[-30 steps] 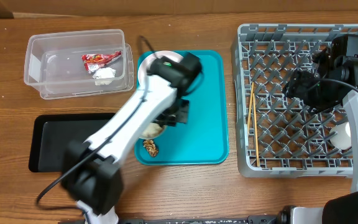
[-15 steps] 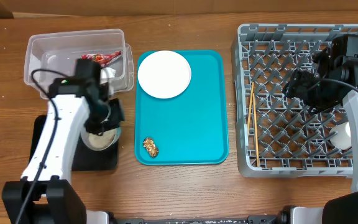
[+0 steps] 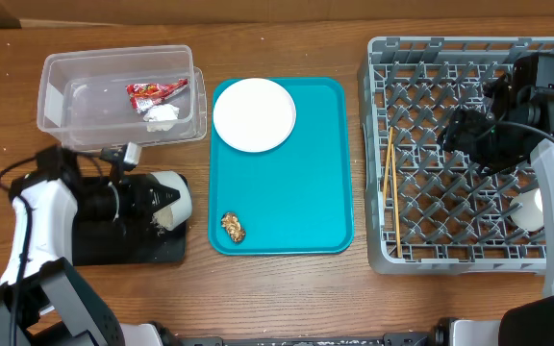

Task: Sort waste into correct bins and load items into the dishwasher
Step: 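Carry the bowl left and tip the rice onto the black tray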

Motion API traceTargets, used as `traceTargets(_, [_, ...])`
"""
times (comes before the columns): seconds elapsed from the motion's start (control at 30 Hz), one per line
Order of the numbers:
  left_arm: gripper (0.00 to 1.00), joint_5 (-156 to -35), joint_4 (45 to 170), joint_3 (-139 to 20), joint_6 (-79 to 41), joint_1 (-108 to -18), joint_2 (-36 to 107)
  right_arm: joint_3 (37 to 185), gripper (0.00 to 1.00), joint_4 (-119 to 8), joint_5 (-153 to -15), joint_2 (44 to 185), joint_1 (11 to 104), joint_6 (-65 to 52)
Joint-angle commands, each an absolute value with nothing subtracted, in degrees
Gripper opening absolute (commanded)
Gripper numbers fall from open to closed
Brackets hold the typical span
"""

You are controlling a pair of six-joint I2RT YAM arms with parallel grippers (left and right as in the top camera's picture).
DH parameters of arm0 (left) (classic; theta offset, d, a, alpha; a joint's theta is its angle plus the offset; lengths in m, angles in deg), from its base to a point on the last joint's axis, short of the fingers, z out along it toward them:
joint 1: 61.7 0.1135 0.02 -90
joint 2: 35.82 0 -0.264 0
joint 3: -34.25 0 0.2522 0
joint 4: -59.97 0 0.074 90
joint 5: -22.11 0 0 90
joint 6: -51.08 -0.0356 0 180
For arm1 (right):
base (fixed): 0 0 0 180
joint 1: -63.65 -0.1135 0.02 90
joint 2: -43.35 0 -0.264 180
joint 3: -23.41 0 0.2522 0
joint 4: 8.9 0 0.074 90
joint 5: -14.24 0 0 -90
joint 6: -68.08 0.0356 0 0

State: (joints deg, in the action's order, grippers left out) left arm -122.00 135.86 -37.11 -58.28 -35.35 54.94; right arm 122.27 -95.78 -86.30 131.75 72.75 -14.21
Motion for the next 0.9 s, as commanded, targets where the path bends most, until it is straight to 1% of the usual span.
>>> traceTargets(0.0, [0.04, -134.6, 136.0, -33.7, -68.9, -31.0, 53.8, 123.0, 0.74, -95.6, -86.8, 131.1, 72.7, -14.5])
traceTargets(0.03, [0.04, -136.6, 136.0, -32.3, -70.8, -29.1, 53.8, 123.0, 0.74, -95.6, -86.8, 131.1, 72.7, -14.5])
traceTargets(0.17, [0.04, -138.5, 136.0, -30.4, -72.6, -23.9, 53.8, 123.0, 0.73, -95.6, -86.8, 131.1, 72.7, -14.5])
traceTargets(0.5, [0.04, -143.0, 135.9, -30.4, -72.5, -14.2, 53.8, 123.0, 0.73, -95.6, -86.8, 131.1, 72.7, -14.5])
traceTargets(0.63, [0.04, -145.7, 134.7, -30.4, -72.9, -13.6, 53.8, 123.0, 0.74, -95.7, -86.8, 131.1, 72.7, -14.5])
traceTargets(0.7, [0.04, -143.7, 132.2, -30.4, -66.4, -13.5, 53.9, 123.0, 0.73, -95.8, -86.8, 131.1, 72.7, -14.5])
traceTargets(0.73, [0.04, -145.4, 132.6, -30.4, -65.9, -13.6, 53.8, 123.0, 0.73, -95.8, -86.8, 131.1, 72.7, -14.5])
traceTargets(0.8, [0.04, -150.3, 134.7, -30.4, -72.4, -13.6, 53.8, 123.0, 0.73, -95.8, -86.8, 131.1, 72.7, -14.5])
traceTargets(0.83, [0.04, -149.3, 132.5, -30.4, -71.9, -13.6, 53.9, 123.0, 0.73, -95.9, -86.8, 131.1, 72.7, -14.5])
traceTargets(0.87, [0.04, -147.9, 130.0, -30.4, -65.2, -13.6, 54.1, 123.0, 0.73, -95.8, -86.8, 131.1, 72.7, -14.5])
